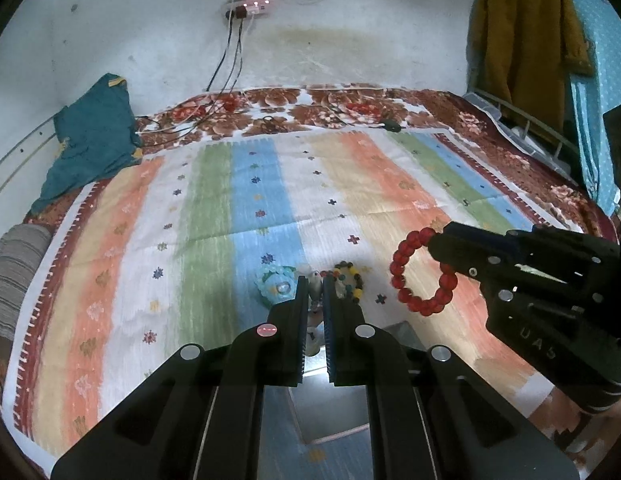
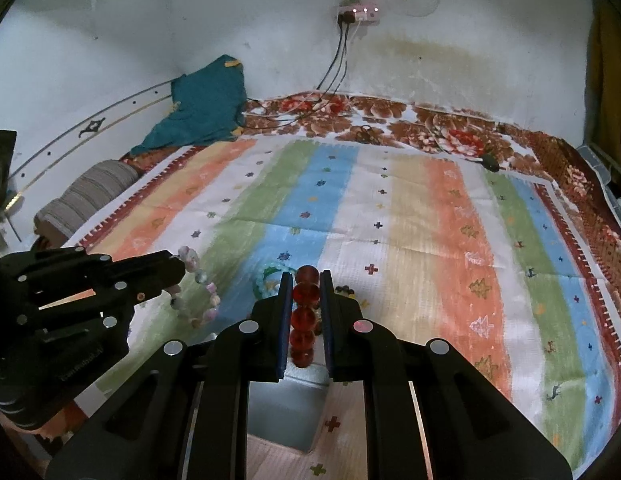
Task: Organize jewelry
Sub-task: 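Lift both held bracelets and carry them above the silver tin, then open both grippers to drop the bracelets into the tin, then move left gripper to light blue bracelet while right gripper reaches multicolour bracelet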
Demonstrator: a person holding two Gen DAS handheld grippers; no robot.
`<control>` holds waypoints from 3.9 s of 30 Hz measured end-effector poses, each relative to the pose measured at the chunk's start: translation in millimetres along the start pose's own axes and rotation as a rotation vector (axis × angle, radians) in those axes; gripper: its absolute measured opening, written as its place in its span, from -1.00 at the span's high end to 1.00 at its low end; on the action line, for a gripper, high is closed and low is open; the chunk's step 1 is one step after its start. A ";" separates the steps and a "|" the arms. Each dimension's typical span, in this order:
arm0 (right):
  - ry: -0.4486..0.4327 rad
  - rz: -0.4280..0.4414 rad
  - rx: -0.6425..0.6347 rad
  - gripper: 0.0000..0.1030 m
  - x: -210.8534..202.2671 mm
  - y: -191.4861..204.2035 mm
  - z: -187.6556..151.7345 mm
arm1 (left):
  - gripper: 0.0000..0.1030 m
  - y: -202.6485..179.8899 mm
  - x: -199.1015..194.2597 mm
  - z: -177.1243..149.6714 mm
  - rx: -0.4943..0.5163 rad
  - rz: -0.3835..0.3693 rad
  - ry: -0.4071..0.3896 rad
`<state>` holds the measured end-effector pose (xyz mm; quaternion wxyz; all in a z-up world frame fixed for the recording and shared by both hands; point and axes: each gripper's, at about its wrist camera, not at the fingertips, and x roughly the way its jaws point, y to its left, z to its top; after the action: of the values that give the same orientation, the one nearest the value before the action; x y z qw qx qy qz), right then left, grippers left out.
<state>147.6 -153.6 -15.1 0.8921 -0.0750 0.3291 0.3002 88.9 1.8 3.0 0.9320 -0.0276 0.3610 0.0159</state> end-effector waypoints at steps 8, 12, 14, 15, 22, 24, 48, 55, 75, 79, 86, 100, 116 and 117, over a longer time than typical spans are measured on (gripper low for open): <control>0.019 0.041 0.008 0.72 -9.4 3.2 -13.3 | 0.87 -4.1 -12.8 -10.3 -0.008 -0.030 0.001; 0.039 0.067 0.011 0.72 -10.2 6.5 -19.2 | 0.87 -5.3 -14.5 -14.4 -0.012 -0.038 0.010; 0.054 0.078 0.015 0.72 -8.9 6.2 -21.5 | 0.70 -4.8 -14.1 -15.3 -0.019 -0.039 0.016; 0.057 0.072 0.017 0.68 -8.5 5.1 -21.7 | 0.42 -3.9 -13.9 -15.7 -0.025 -0.032 0.016; 0.069 0.010 0.058 0.24 -3.5 -11.8 -20.9 | 0.32 7.4 -12.1 -15.3 -0.060 -0.002 0.019; 0.078 0.004 0.067 0.16 -0.9 -15.7 -20.9 | 0.27 10.2 -10.3 -15.1 -0.068 0.006 0.024; 0.139 -0.021 0.071 -0.27 32.1 -22.5 -7.5 | -0.26 35.7 22.2 -2.0 -0.149 0.070 0.081; 0.169 -0.040 0.056 -0.33 48.6 -24.3 -3.0 | -0.38 44.3 41.4 4.5 -0.157 0.084 0.109; 0.210 -0.043 0.032 -0.45 91.1 -28.2 12.6 | -0.39 61.1 90.3 14.1 -0.161 0.132 0.187; 0.223 -0.041 0.037 -0.45 100.0 -31.3 14.5 | -0.39 63.5 99.9 15.5 -0.158 0.138 0.203; 0.250 -0.034 0.043 -0.45 116.2 -35.6 16.1 | -0.39 69.8 114.4 18.0 -0.167 0.146 0.228; 0.334 -0.042 0.003 -0.45 155.6 -33.2 8.1 | -0.40 83.8 158.3 12.7 -0.157 0.159 0.317; 0.396 -0.005 -0.007 -0.45 191.7 -34.0 2.5 | -0.39 87.0 191.6 11.9 -0.136 0.139 0.373; 0.400 -0.002 -0.007 -0.45 193.2 -33.7 2.1 | -0.39 87.7 193.7 11.7 -0.138 0.138 0.376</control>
<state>285.0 -86.2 -137.8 0.8090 -0.1366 0.4986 0.2798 235.5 92.0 -122.3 0.8408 -0.0691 0.5278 0.0988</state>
